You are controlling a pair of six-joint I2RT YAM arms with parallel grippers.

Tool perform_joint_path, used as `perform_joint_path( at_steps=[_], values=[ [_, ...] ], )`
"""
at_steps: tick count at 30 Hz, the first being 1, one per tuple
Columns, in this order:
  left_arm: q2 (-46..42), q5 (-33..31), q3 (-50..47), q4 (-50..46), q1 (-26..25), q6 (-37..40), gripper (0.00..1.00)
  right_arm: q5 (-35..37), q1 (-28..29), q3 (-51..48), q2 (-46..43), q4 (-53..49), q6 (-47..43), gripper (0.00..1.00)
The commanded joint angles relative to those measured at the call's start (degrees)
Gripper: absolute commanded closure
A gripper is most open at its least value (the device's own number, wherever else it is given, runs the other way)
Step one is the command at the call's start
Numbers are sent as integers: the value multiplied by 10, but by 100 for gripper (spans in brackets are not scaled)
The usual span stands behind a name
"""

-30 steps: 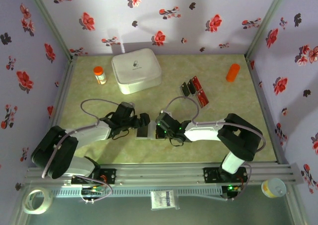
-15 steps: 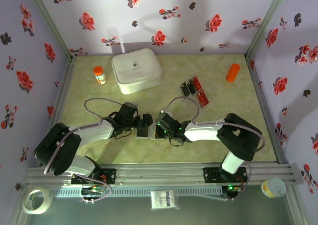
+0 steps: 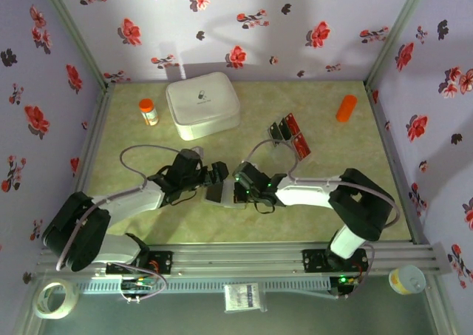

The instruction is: Put the credit cards into the card holder

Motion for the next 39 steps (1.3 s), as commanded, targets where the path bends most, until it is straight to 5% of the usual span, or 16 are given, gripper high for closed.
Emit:
perform_joint_path(
  at_steps=[1,8,13,18,23,29,39],
  values=[
    [-10,13,-9,31,-4,-17,0,9,-12,20,-48,-57,-24,99],
    [-13,19,-9,40,-4,-24,0,33,-39,-6,-114,-89,-25,98],
    [-15,20,-4,39,-5,-25,0,15,-45,-15,-105,-78,-26,66],
    [-16,22,-1,38,-4,-30,0,-11,-45,-14,-63,-50,-23,58],
    [-25,23,1,33,-4,-31,0,1,-45,-24,-38,-41,-21,63],
    [-23,37,15,36,-8,-39,0,21,-54,-42,-40,-34,-20,100],
    [24,47,62,70,-58,-50,0,-15,-81,-48,-37,16,-25,100]
  ],
)
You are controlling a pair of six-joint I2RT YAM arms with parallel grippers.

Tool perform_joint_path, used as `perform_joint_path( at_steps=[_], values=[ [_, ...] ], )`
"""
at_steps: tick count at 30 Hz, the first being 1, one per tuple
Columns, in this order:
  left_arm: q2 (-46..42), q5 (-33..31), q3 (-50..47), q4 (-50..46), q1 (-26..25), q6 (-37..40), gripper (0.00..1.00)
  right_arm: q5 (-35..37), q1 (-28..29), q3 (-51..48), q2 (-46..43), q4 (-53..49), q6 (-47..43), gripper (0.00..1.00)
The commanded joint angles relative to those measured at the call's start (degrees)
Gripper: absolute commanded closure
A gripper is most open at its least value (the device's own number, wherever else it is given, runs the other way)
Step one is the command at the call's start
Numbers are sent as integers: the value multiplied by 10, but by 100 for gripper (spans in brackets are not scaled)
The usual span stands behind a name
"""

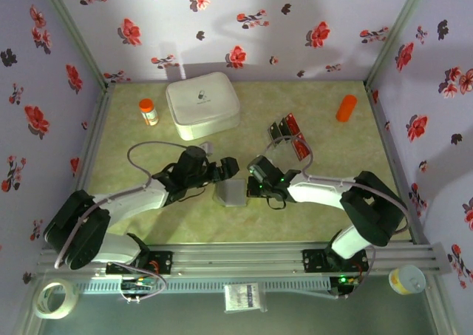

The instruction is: Put the credit cards into the card holder

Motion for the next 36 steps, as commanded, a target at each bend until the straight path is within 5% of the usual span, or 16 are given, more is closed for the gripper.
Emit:
perform_joint_path(
  at_steps=[1,7,11,15,24,36],
  values=[
    [14,13,25,31,-18,-11,0,-13,-11,-11,4,32,-4,100],
    [46,12,42,50,-38,-18,0,-29,-25,-21,-6,42,4,99],
    [69,12,42,65,-45,-29,0,-2,-31,-34,-70,-13,7,78],
    [85,5,42,69,-52,-29,0,27,-45,-56,-143,-79,11,71],
    [105,-56,43,19,-87,7,0,41,-85,-98,-266,-141,21,67],
    [152,-203,107,-177,-176,97,0,22,-101,-104,-284,-144,19,66]
  ],
)
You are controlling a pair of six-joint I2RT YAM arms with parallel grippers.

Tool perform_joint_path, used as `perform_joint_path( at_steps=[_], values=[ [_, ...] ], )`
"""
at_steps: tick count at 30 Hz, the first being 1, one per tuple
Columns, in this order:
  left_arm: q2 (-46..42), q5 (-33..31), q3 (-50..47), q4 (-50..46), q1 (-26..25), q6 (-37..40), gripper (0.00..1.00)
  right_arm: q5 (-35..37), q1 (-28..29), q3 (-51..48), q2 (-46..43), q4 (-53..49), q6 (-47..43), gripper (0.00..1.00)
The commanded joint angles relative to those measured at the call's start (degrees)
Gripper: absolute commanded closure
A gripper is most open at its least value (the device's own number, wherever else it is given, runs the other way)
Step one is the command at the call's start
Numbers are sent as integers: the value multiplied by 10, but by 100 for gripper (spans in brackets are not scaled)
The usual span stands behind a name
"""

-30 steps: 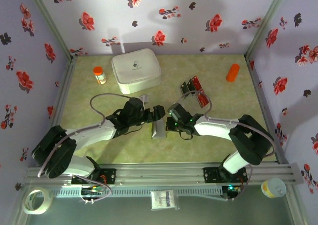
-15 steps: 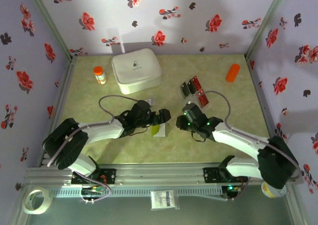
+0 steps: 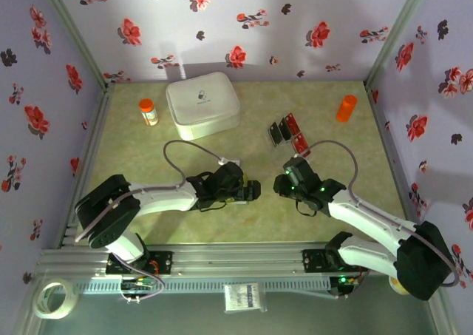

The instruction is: Put the credit cards into the card holder

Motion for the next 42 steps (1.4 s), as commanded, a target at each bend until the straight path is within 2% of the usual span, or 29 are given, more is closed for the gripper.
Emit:
perform_joint_path(
  at_steps=[1,7,15,22,27,31,36,40,42],
  values=[
    [23,-69,21,-92,-22,32,0,-2,-6,-6,-7,-11,6,66],
    [36,-90,43,-131,-32,31,0,-10,-8,0,-4,-11,5,64],
    [-10,-89,97,-147,-26,65,0,-23,-8,10,-1,-9,0,64],
    [-83,-87,100,-131,5,82,0,-50,-8,13,-1,8,1,64],
    [-157,-86,73,-126,54,83,0,-74,14,30,21,40,11,66],
    [-204,-84,47,-148,116,75,0,-49,73,84,66,40,9,66],
    [-246,-62,9,-163,197,67,0,-35,150,178,162,38,-3,67],
    [-253,-91,-7,-179,230,64,0,-36,183,236,225,44,-9,67],
    [-258,-108,-20,-162,233,97,0,-37,192,255,253,45,-10,68]
  ],
)
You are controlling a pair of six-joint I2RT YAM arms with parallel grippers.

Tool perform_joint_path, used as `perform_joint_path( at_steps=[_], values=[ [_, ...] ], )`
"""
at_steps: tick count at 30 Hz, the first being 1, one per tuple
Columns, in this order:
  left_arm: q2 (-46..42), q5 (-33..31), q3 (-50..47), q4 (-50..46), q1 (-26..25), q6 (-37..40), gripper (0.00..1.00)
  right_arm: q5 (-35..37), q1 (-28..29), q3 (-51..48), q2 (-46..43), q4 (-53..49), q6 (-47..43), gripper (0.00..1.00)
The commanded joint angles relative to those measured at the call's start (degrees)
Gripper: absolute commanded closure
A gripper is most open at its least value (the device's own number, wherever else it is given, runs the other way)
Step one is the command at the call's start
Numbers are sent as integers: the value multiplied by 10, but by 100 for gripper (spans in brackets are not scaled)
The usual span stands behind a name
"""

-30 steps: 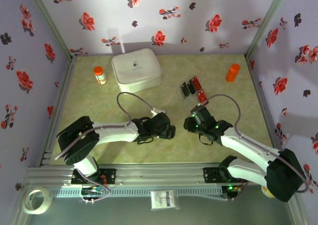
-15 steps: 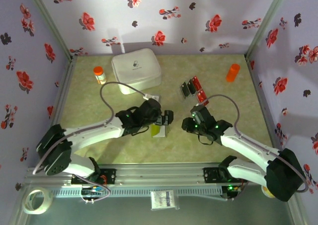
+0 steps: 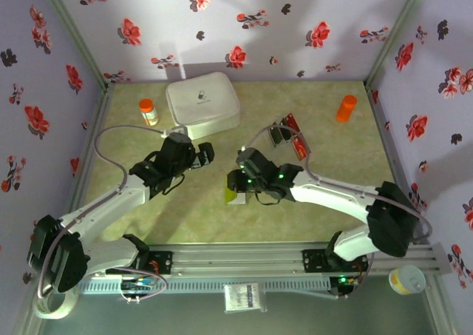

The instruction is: Put the credit cards into the card holder

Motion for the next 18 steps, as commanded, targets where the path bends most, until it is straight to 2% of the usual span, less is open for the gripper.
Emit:
perform_joint_path(
  at_steps=[1,7,12,18],
  values=[
    [-17,-36,-20,0,5,38,0,11,16,32,37,2,-11,68],
    [-16,-69,-17,-13,7,70,0,13,23,21,71,32,9,70],
    [-1,-74,-8,-21,7,85,0,46,22,-13,67,36,21,75],
    [27,-38,16,-39,7,97,0,62,22,-66,58,61,44,80]
  ],
)
